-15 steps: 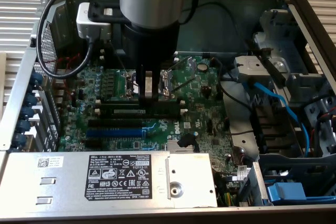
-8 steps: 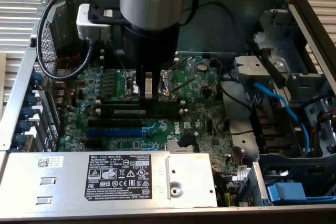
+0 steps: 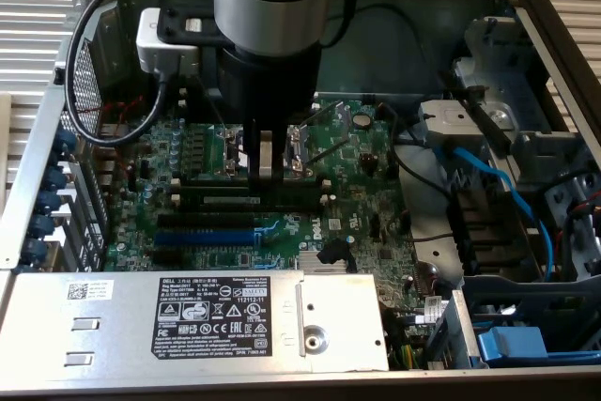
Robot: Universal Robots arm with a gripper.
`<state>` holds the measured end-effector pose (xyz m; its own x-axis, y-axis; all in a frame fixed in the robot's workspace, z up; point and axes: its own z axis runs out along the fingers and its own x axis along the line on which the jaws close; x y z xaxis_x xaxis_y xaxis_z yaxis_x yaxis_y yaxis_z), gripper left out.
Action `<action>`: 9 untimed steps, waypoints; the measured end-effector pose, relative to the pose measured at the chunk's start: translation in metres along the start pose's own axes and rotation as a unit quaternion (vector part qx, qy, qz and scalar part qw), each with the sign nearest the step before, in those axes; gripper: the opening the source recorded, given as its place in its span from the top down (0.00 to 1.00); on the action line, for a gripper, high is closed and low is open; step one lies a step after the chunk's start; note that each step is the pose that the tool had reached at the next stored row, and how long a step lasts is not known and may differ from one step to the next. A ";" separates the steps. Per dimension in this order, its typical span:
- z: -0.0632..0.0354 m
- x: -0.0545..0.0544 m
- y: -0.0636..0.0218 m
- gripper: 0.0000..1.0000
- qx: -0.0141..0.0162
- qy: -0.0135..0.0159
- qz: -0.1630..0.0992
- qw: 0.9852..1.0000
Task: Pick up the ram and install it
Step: 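Press down the ram until it locks into place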
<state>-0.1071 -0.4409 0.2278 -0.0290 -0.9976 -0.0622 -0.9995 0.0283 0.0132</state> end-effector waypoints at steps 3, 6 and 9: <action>0.0000 0.001 0.0000 0.90 0.000 -0.002 0.000 1.000; 0.0000 0.001 0.0000 0.90 0.000 -0.002 0.000 1.000; -0.0001 0.002 -0.0001 0.90 0.000 -0.003 0.000 1.000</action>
<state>-0.1071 -0.4428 0.2278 -0.0290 -0.9972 -0.0684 -0.9995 0.0282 0.0133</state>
